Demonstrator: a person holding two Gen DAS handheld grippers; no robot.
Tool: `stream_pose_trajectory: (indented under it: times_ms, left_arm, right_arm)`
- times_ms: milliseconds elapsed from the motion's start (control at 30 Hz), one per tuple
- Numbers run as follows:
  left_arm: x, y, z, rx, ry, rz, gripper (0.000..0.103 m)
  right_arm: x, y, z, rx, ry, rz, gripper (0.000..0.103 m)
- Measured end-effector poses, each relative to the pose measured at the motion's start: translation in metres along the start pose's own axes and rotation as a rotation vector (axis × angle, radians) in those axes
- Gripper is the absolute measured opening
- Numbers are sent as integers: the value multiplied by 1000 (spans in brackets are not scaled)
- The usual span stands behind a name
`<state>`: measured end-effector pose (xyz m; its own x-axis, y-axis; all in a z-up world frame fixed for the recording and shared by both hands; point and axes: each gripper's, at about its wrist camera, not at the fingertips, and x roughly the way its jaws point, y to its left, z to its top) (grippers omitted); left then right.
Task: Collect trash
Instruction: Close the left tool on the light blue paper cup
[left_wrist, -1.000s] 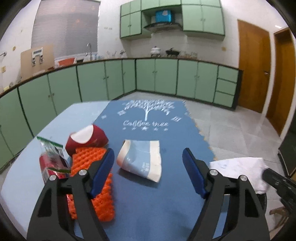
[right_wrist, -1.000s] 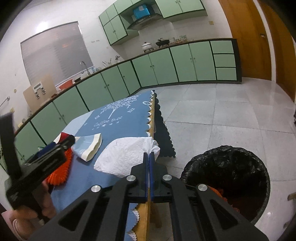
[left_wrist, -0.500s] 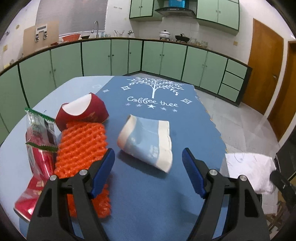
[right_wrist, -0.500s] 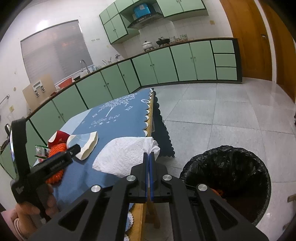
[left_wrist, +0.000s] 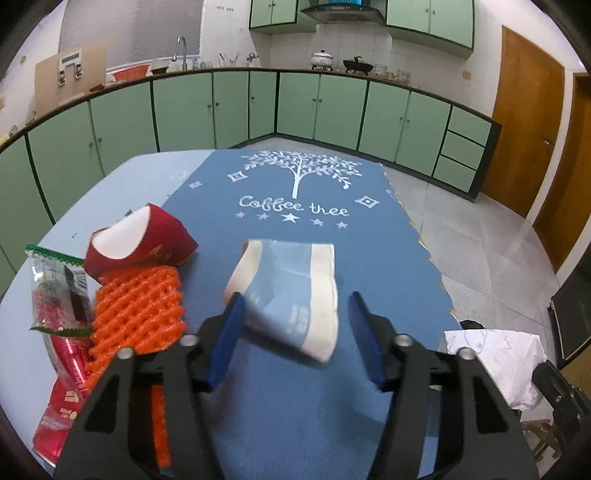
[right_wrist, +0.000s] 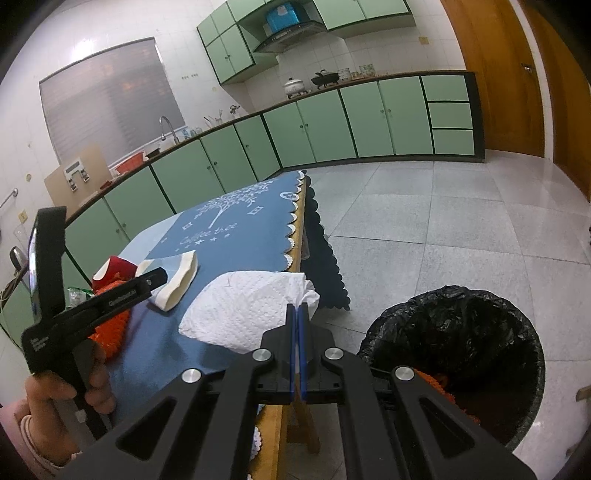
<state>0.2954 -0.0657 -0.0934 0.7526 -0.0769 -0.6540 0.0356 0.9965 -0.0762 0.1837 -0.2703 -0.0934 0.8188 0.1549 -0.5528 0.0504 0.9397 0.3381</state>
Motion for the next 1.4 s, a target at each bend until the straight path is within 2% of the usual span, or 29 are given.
stream_pose_trajectory:
  times_ms: [33,100,167,267,333,367,400,433,533,600,767,833,900,1000,1100,1200,1233,1267,1333,1400]
  left_arm:
    - [3,-1,0,3,14,-3,37]
    - [5,-1,0,9,27,-12,19]
    - [3,0,-1,7,22,-23,13]
    - [-3,4,-5,3,18,-32,13]
    - [-6,7,-7,-2,15,-33,15]
    - [-9,11,-7,-11,4,-23,25]
    - [-9,14,-5,-18,0,-22,48]
    - [-9,17,-4,-21,-7,-20,55]
    - [-7,19,4,-8,-21,-13,58]
    - [-1,18,11,-8,-17,-15,63]
    - [9,6,21,25,-2,-25,65]
    - [7,-3,24,56,-20,-26,72]
    - [12,-9,26,80,-19,-10,74]
    - [28,-2,30,46,24,25,74]
    - [40,7,30,15,69,14,74]
    - [44,4,28,29,91,6,71]
    - [45,2,28,37,95,-1,68]
    - [46,1,27,40,100,-8,59]
    - [50,-1,26,45,111,-11,55]
    - [47,-2,25,49,101,-15,45]
  right_arm:
    - [0,0,0,1,0,1,2]
    - [0,0,0,1,1,2,2]
    - [0,0,0,1,1,4,2]
    - [0,0,0,3,1,5,2]
    - [0,0,-1,2,2,5,2]
    - [0,0,0,3,2,7,2]
    - [-1,0,-1,4,2,9,2]
    - [-1,0,-1,3,2,12,2]
    - [0,2,-1,2,4,17,2]
    - [1,2,-1,3,4,20,2]
    - [4,0,-1,12,5,19,2]
    - [6,-2,-1,15,8,20,2]
    - [8,-2,-1,17,10,21,2]
    - [8,-2,-1,15,10,26,2]
    - [9,-2,-2,16,10,26,2]
    - [10,-3,-1,18,14,24,2]
    - [10,-3,-1,18,15,24,2]
    - [10,-3,0,17,16,23,2]
    - [11,-3,0,17,18,23,2]
    - [12,-3,0,17,22,24,2]
